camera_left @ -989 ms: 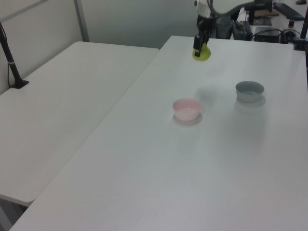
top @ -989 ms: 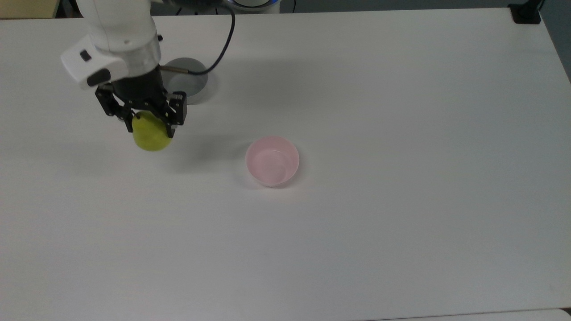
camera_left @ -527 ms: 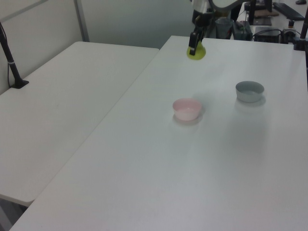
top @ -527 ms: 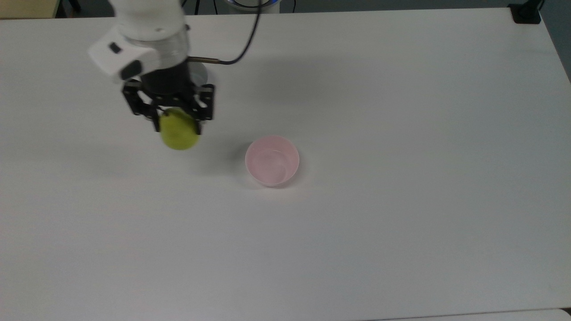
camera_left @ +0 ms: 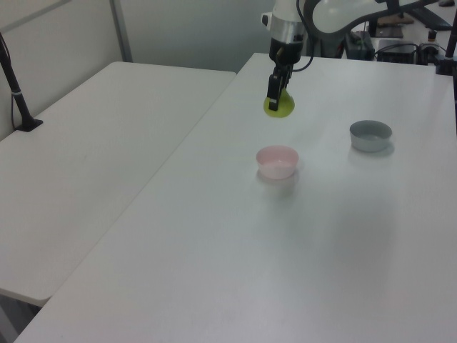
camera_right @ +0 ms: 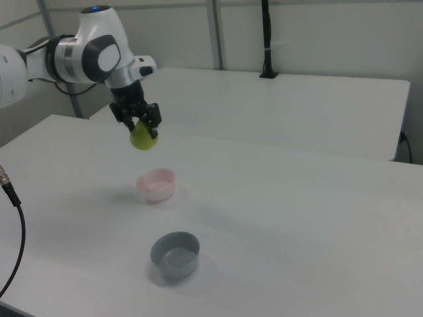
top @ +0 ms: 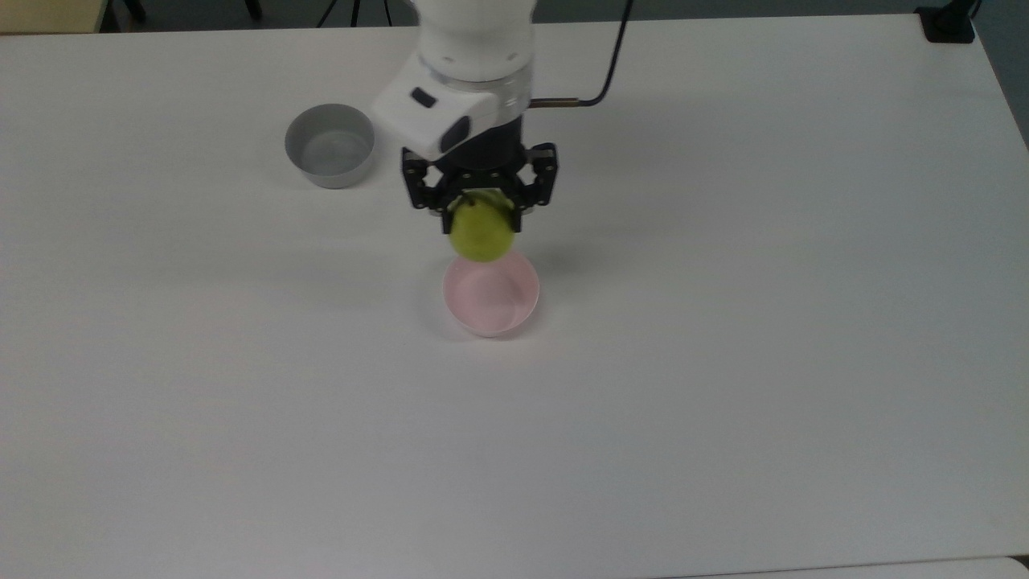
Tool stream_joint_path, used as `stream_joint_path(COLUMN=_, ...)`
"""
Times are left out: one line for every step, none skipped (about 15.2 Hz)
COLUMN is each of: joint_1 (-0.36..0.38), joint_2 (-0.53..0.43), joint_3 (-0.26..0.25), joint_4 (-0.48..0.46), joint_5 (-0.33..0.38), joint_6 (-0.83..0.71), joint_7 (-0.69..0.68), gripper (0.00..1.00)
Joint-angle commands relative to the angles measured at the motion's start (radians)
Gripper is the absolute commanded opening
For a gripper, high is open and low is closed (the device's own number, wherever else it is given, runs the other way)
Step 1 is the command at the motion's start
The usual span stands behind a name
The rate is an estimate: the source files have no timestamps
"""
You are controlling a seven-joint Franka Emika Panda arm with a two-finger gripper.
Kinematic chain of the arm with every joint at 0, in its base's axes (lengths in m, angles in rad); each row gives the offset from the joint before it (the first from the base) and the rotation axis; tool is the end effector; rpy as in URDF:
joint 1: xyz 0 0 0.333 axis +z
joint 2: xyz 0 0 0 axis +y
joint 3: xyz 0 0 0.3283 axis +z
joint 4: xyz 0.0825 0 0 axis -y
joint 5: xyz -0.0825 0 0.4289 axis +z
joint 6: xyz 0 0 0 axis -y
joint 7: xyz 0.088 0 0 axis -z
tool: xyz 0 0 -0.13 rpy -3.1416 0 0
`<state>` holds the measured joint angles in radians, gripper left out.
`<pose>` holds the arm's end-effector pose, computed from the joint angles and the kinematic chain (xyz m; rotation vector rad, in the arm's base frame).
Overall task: Place the pear in the bowl
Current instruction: 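Carry the held pear over the pink bowl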
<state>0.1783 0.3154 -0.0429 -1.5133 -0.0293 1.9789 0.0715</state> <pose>0.7157 0.0985 0.4748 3.1050 0.1190 0.2395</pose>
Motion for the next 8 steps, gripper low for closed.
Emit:
stream_joint_path(joint_1=0.055, joint_2=-0.044, joint_3=-0.012, joint_4=-0.057, joint_5=-0.023, joint_6=-0.017, joint_7=0.057, gripper=0.54)
stream_joint_path(joint_1=0.055, joint_2=-0.042, joint_3=-0.012, joint_4=-0.064, joint_5=-0.029, joint_6=-0.015, joint_7=0.057, gripper=0.54)
stream_joint_path(joint_1=0.055, joint_2=-0.042, joint_3=-0.011, joint_4=-0.079, joint_5=-0.035, joint_6=-0.008, joint_7=0.059, gripper=0.54)
stream_joint_path(joint_1=0.056, joint_2=-0.039, joint_3=-0.011, joint_4=-0.09, joint_5=-0.043, joint_6=-0.003, joint_7=0.059, gripper=0.54)
stream_joint_path(joint_1=0.061, joint_2=-0.035, joint_3=-0.011, joint_4=-0.103, joint_5=-0.053, joint_6=0.006, joint_7=0.059, gripper=0.54)
stream_joint_path(joint_1=0.061, joint_2=-0.035, joint_3=-0.011, joint_4=-0.132, joint_5=-0.061, joint_6=0.033, joint_7=0.059, gripper=0.54)
stream_joint_path(joint_1=0.063, joint_2=-0.036, joint_3=-0.011, joint_4=-0.166, joint_5=-0.063, joint_6=0.075, joint_7=0.059, gripper=0.54)
stream_joint_path(joint_1=0.063, joint_2=-0.035, joint_3=-0.011, joint_4=-0.192, joint_5=-0.064, joint_6=0.121, joint_7=0.059, gripper=0.54)
